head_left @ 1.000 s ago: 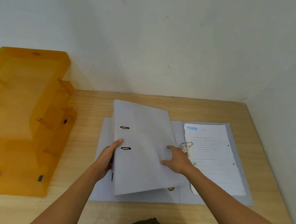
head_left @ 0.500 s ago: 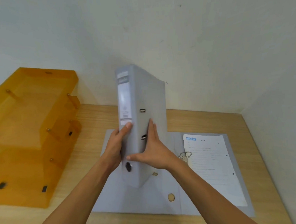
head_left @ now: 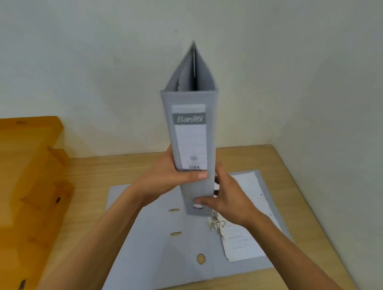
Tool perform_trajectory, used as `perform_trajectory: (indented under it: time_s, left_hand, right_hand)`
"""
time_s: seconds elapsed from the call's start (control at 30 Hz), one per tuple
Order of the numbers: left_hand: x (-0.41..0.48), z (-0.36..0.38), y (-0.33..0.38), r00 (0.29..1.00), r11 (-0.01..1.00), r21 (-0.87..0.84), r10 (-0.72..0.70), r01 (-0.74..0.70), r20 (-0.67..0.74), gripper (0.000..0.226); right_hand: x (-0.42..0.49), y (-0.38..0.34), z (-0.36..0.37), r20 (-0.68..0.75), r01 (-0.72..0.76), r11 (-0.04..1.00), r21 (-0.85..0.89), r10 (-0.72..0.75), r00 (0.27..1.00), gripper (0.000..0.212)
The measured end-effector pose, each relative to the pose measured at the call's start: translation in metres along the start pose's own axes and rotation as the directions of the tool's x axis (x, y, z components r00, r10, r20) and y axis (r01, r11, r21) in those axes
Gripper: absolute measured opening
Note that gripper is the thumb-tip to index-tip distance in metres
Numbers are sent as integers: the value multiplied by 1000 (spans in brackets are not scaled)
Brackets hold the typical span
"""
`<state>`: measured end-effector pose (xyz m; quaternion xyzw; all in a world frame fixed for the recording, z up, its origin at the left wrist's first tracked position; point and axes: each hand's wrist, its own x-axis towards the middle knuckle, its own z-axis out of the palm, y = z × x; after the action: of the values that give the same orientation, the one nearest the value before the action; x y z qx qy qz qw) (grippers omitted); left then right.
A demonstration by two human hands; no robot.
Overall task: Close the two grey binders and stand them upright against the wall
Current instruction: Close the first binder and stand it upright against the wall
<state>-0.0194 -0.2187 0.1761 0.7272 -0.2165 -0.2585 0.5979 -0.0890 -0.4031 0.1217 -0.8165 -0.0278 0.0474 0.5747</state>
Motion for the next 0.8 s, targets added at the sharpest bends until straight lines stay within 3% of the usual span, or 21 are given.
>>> perform_trajectory:
  time_s: [0.07,0.23,0.4,0.63,0.8]
  left_hand:
    - [18,18,9,999,999,-15,29,-29,28,67]
    - [64,72,15,993,994,36,99,-101,71,92]
    - [106,143,14,965,984,83,135,-157,225,122]
    - [170,241,-5,961,993,67,73,-94,265,113]
    - [187,283,-14,975,997,72,12,-29,221,98]
  right_hand:
    - [-8,5,-26,-43,-2,999,-39,1,999,108]
    - [-36,18,-82,-180,-45,996,-75,31,983,102]
    - [-64,47,-126,-359,-104,994,-37,84,930,84]
    - [-97,105,-198,-493,-223,973,-59,166,854,89]
    - [-102,150,-229,-545,-300,952,-53,225,808,85]
